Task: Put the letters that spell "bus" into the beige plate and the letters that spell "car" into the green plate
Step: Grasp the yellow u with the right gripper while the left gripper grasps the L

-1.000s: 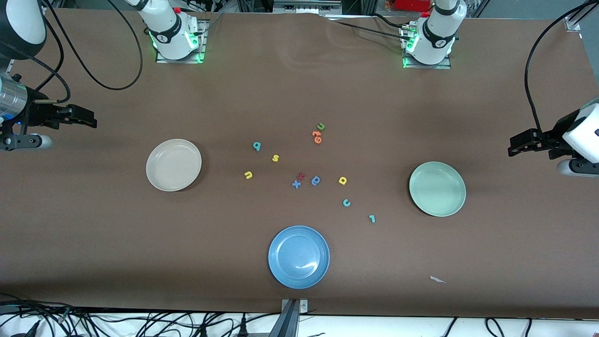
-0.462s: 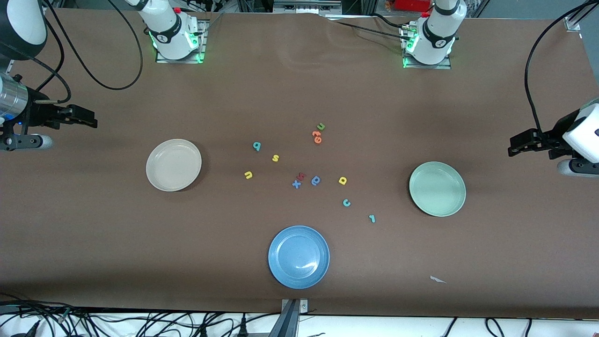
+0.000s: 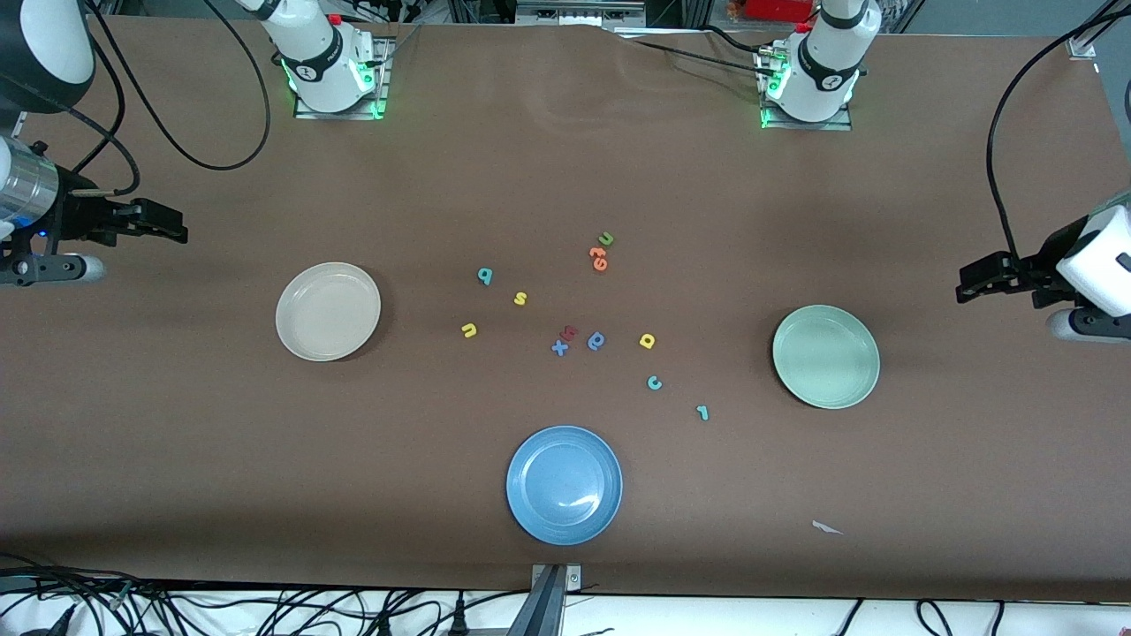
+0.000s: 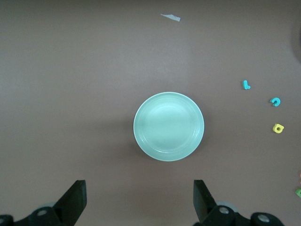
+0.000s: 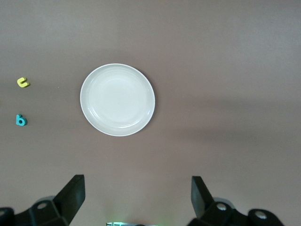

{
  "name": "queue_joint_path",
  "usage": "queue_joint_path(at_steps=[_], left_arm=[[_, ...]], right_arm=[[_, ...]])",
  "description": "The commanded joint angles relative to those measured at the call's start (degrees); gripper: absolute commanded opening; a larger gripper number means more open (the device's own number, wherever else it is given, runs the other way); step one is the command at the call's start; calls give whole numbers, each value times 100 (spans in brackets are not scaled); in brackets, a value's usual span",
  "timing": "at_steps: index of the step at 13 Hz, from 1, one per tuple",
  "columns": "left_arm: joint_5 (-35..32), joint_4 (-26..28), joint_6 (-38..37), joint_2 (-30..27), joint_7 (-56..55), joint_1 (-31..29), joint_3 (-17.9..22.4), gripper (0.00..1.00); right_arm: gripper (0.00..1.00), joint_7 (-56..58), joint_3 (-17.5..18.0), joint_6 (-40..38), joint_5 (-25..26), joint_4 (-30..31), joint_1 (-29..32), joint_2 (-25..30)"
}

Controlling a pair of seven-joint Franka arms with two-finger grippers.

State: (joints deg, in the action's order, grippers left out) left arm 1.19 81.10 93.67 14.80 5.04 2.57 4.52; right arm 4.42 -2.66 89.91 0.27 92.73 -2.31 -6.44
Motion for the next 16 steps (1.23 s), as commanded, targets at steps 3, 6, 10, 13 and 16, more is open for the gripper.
queue_joint_path(at_steps=[3, 6, 10, 13, 16], left_arm=[[21, -24, 816, 1040, 6, 94, -39, 100], [494, -24, 1231, 1666, 49, 173, -100, 100], [1103, -15, 2127, 2140, -177, 645, -144, 100], [1059, -24, 2734, 2518, -1467, 1209, -135, 100], [1050, -24, 3481, 3001, -1812, 1667, -109, 100]], right_arm=[[100, -64, 47, 123, 61, 114, -24, 100], [100, -64, 47, 271, 8, 149, -32, 64], [100, -387, 284, 738, -132, 316, -6, 3], [100, -976, 634, 984, -168, 325, -6, -189], [100, -1757, 1091, 1614, -159, 307, -6, -672]])
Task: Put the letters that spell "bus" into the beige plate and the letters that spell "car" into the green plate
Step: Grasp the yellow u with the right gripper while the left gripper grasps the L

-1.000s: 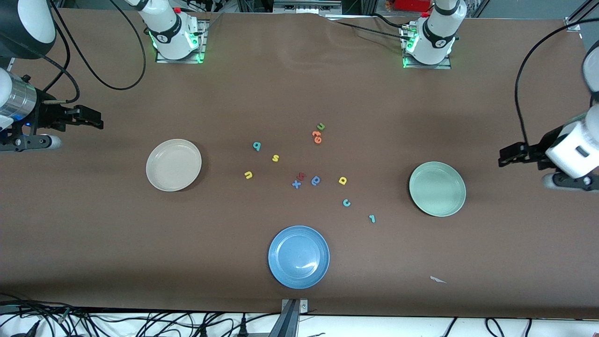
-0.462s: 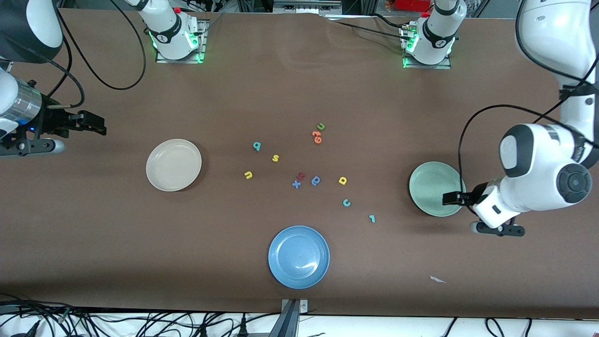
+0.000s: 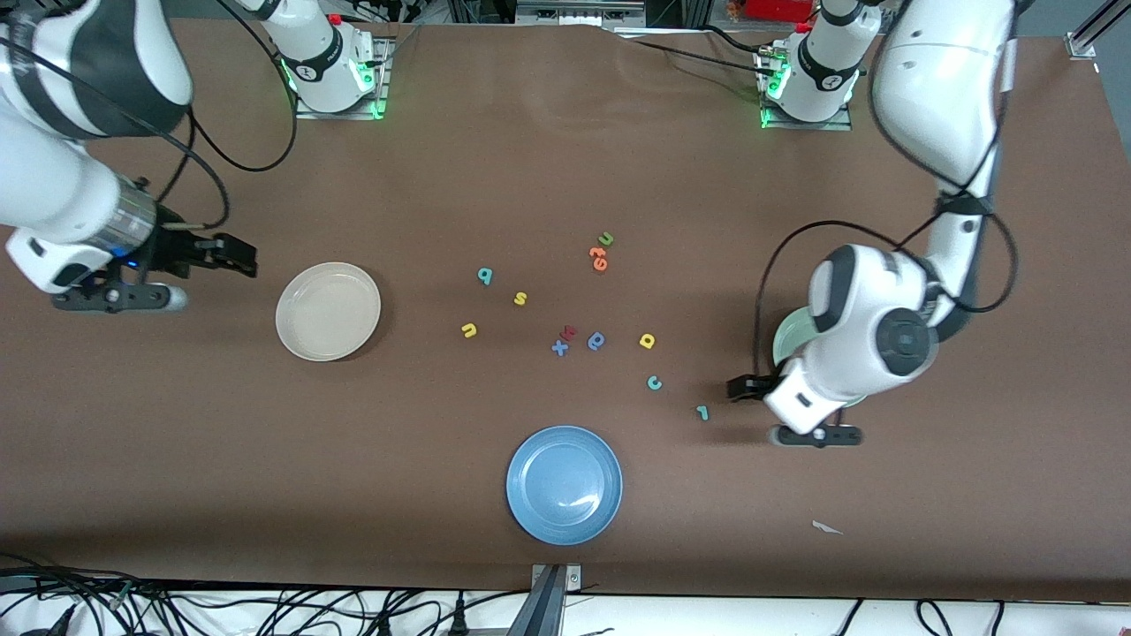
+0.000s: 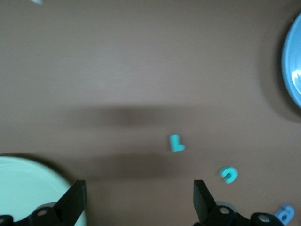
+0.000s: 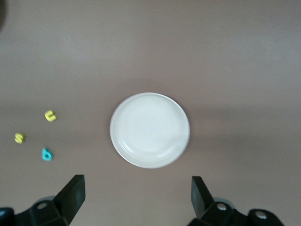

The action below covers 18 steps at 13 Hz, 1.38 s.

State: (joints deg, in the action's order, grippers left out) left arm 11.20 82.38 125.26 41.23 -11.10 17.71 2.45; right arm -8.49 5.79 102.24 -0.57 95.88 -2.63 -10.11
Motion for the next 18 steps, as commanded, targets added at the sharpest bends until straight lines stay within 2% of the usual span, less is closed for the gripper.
queue_joint_path(at_steps=[1, 3, 5, 6, 9, 11, 15, 16, 18], left_arm=[[58, -153, 375, 420, -312, 180, 106, 100], [58, -231, 420, 569, -829, 206, 159, 100], [49, -616, 473, 920, -1278, 276, 159, 100], [49, -801, 473, 1087, -1428, 329, 211, 100], [-21, -979, 473, 1343, -1710, 574, 457, 100], [-21, -988, 473, 1431, -1781, 637, 484, 99], [-100, -988, 411, 1423, -1965, 786, 484, 75], [-118, -988, 411, 1431, -2009, 786, 484, 61], [-127, -979, 411, 1440, -2010, 769, 484, 42]], right_arm=[[100, -791, 438, 671, -75, -8, 26, -499], [100, -1232, 694, 1208, -23, -8, 17, -851], [100, -1496, 861, 1525, 30, -69, 17, -1237], [100, -1750, 1027, 1675, 213, -105, 9, -1413], [100, -2987, 1599, 1983, 1704, -114, -105, -1975], [100, -3753, 1609, 2106, 2139, -114, -543, -2284], [100, -4081, 1670, 2484, 2096, -237, -677, -2653], [100, -4195, 1766, 2676, 2139, -211, -677, -2759], [100, -4178, 1767, 3098, 2262, 25, -677, -2821]])
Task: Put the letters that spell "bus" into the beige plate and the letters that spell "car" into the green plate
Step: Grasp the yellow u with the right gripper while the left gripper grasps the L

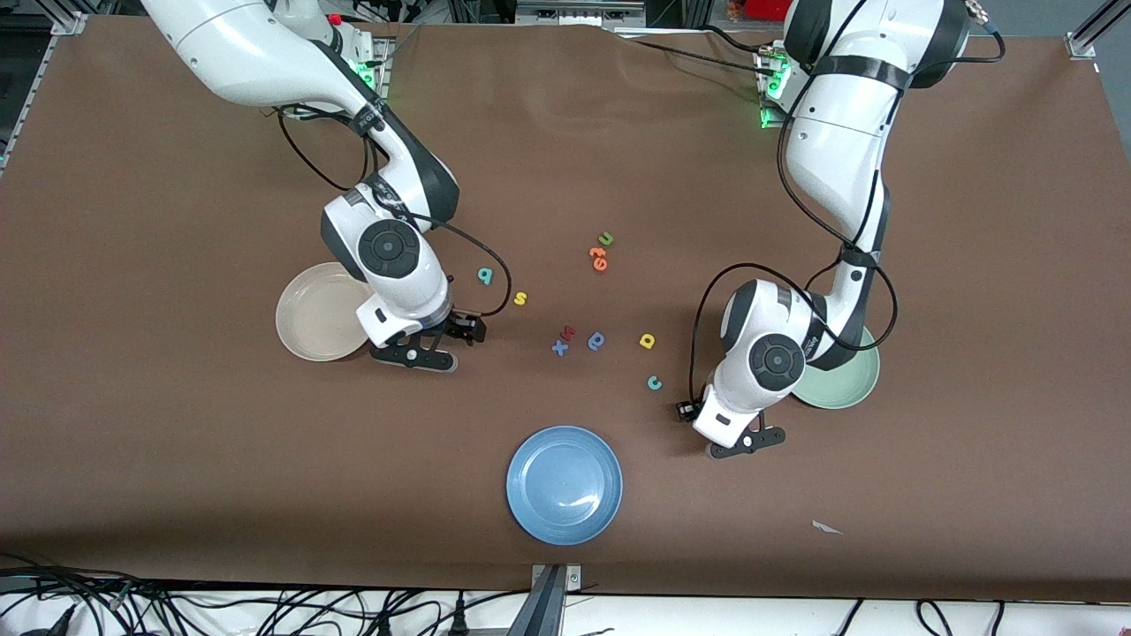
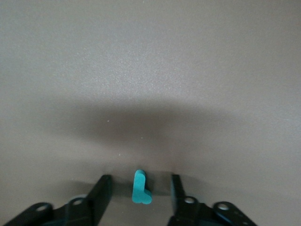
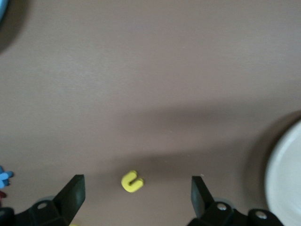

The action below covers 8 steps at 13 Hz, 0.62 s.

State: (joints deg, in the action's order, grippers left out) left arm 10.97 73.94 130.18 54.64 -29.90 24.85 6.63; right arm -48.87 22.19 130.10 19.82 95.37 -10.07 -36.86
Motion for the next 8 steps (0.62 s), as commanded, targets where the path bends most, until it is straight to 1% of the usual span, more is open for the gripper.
queue_joint_path(at_steps=[1, 3, 4, 6, 7, 8], left_arm=[[-104, -134, -80, 100, -131, 64, 66, 32], [-217, -134, -80, 91, -139, 64, 66, 17], [-262, -134, -80, 91, -139, 64, 66, 11], [-271, -125, -80, 91, -139, 64, 66, 2], [-271, -125, -89, 82, -122, 55, 66, 1], [-280, -134, -194, 48, -96, 12, 75, 0]], right_arm=[[100, -141, 128, 453, 233, 156, 67, -155], [100, -167, 137, 533, 285, 175, 67, -277], [100, -176, 137, 681, 381, 288, 67, -304], [100, -254, 128, 1312, 426, 700, 67, -304], [100, -255, 128, 1525, 435, 850, 75, -296], [100, -255, 119, 1579, 444, 930, 67, -295]])
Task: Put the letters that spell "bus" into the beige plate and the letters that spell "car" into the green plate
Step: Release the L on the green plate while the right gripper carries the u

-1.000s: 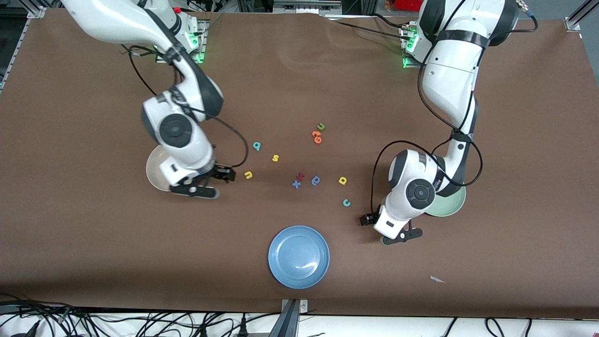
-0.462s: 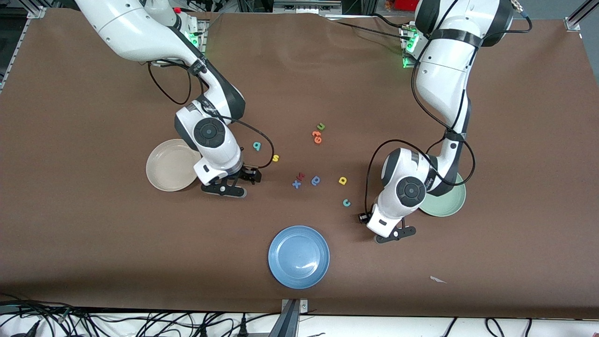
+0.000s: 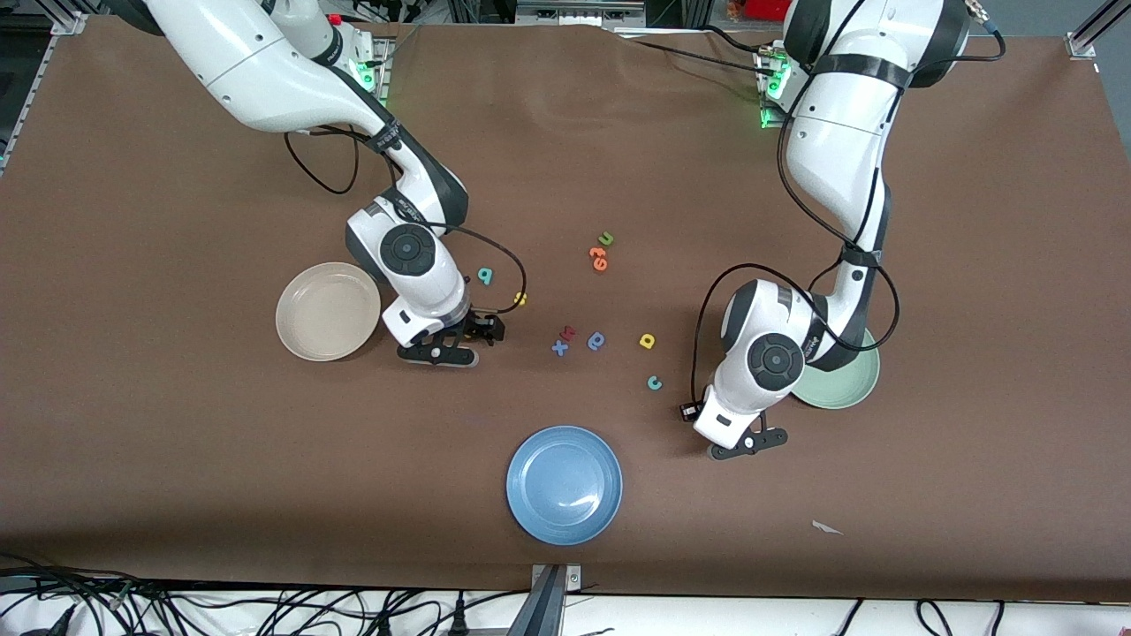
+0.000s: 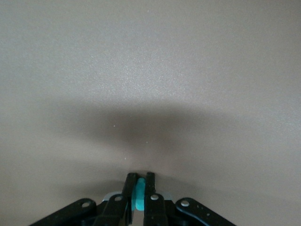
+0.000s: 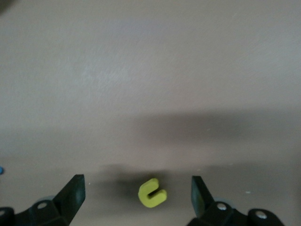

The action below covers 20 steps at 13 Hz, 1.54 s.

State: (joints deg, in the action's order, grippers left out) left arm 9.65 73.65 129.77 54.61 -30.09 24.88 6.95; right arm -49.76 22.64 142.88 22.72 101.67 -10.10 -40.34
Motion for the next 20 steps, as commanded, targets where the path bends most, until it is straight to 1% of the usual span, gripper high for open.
queue_joint_path(at_steps=[1, 2, 4, 7, 9, 11, 13, 14, 16, 17, 18, 19, 20], left_arm=[[-208, -131, -432, -3, -33, -27, 131, 0], [-331, -192, -835, -107, 203, -27, 271, 0], [-376, -272, -1408, -266, 773, -123, 298, 0], [-612, -263, -2164, -538, 2038, -509, 299, 0], [-744, -202, -2498, -609, 2785, -721, 299, 0], [-780, -123, -2798, -714, 3568, -975, 290, 0], [-780, 428, -2686, -1169, 3773, -1108, 272, 0], [-771, 918, -2398, -1546, 3843, -1152, 255, 0], [-771, 2244, -1302, -2311, 3870, -1170, 255, 0], [-754, 2825, -687, -2550, 3861, -1170, 255, 0], [-728, 3222, -202, -2665, 3861, -1178, 255, 1], [-719, 3365, 46, -2675, 3861, -1170, 255, 14], [-719, 3349, 57, -2649, 3818, -1161, 246, 66]], right_arm=[[100, -175, 73, 311, 180, 353, 78, 53], [100, -175, 73, 319, 294, 431, 78, 61], [100, -210, 65, 363, 374, 537, 87, 88], [100, -210, 47, 451, 374, 599, 96, 79], [98, -210, 47, 495, 391, 652, 96, 79], [86, -210, 38, 539, 522, 713, 122, 88], [72, -201, 38, 539, 593, 713, 131, 88], [69, -201, 38, 548, 593, 713, 140, 88], [59, -201, 38, 548, 637, 713, 148, 88], [54, -201, 38, 574, 664, 713, 157, 88], [48, -201, 38, 583, 664, 713, 175, 88], [44, -192, 38, 583, 673, 722, 175, 88], [39, -192, 38, 592, 673, 722, 184, 88]])
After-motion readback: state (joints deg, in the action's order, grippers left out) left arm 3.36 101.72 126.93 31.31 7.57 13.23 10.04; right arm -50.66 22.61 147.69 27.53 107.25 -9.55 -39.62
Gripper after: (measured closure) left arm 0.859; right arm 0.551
